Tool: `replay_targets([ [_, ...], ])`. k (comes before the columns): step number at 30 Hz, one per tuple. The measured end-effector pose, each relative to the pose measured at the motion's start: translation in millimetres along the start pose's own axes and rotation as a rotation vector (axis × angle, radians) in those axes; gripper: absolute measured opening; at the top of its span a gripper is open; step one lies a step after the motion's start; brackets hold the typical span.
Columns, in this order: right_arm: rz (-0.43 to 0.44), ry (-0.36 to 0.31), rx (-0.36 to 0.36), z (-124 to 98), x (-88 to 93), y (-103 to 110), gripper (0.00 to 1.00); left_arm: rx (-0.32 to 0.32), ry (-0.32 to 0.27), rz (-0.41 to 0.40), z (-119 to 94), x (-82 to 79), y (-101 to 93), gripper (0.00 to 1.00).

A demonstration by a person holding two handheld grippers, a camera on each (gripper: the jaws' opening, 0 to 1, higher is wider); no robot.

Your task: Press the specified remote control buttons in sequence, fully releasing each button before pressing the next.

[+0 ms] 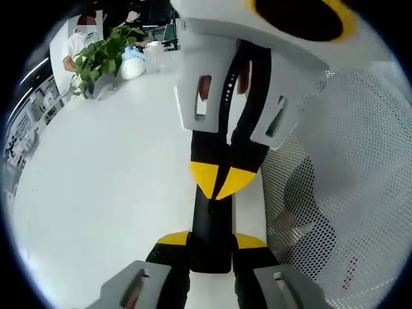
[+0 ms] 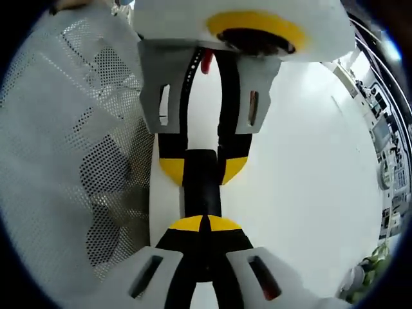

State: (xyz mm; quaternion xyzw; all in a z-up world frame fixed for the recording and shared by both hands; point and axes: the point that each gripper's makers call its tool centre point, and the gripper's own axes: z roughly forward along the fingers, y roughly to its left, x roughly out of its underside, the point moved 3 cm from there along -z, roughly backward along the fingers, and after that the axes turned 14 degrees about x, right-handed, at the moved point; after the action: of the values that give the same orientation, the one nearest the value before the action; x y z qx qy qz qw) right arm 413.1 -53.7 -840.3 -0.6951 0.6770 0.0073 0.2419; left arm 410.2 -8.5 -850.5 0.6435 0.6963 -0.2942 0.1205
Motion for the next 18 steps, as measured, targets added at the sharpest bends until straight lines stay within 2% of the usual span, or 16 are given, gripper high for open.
replay_targets([
  [5, 0.007, 0.019, 0.009, 0.1, 1.4, 0.2, 0.00, 0.005, -0.012, -0.004, -0.1, 0.5, 0.8, 0.24],
  [13, 0.054, -0.008, 0.091, -2.6, 3.5, 2.8, 0.00, -0.006, -0.038, 0.006, -0.1, 0.8, -0.6, 0.24],
  [18, 0.104, -0.023, 0.062, -2.2, 3.8, -0.4, 0.00, -0.006, -0.042, 0.006, -0.3, 0.9, -0.4, 0.24],
])
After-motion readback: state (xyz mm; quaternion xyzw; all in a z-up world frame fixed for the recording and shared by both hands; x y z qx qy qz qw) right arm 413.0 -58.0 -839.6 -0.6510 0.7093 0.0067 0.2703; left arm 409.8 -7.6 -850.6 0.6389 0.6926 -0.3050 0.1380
